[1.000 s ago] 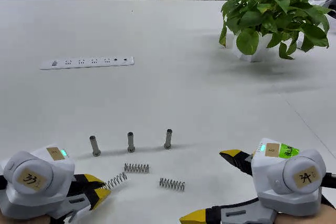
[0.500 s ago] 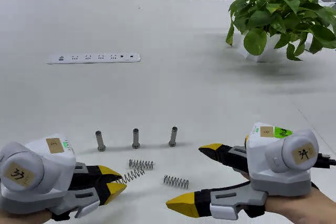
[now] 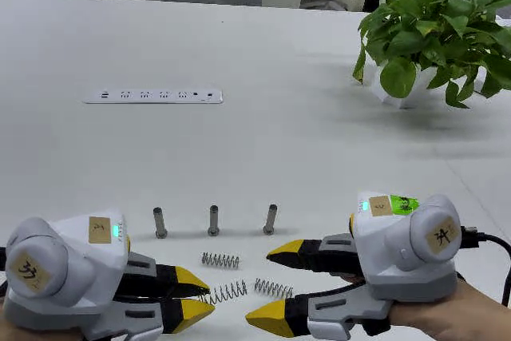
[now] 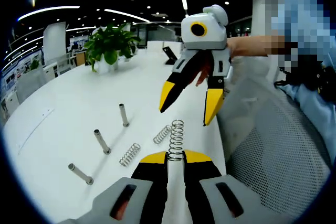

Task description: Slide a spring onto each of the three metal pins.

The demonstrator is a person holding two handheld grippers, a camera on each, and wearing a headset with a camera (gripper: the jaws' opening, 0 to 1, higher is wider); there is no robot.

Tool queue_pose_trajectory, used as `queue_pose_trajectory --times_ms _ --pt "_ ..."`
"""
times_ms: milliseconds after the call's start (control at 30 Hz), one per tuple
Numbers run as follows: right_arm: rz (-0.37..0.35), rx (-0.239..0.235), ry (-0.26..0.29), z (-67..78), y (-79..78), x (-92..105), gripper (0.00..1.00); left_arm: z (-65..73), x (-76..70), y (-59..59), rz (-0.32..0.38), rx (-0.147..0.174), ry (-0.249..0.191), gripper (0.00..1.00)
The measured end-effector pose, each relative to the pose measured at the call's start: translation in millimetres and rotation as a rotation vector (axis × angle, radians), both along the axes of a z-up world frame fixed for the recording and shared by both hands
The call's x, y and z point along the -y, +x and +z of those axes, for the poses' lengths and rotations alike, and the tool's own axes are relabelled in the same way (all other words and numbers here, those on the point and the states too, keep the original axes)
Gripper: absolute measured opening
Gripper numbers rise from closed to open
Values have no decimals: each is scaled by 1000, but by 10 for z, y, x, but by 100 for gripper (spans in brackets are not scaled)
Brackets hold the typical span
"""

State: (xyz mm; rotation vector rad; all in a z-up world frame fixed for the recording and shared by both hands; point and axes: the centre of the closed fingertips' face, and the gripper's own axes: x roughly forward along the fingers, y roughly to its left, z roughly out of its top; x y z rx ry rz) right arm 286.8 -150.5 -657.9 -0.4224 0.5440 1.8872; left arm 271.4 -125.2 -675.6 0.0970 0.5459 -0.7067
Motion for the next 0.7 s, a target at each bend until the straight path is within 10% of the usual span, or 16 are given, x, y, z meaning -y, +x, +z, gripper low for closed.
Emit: queue_pose_trajectory --times_ms 700 --pt "72 -33 0 37 -94 31 12 107 172 -25 -137 44 12 10"
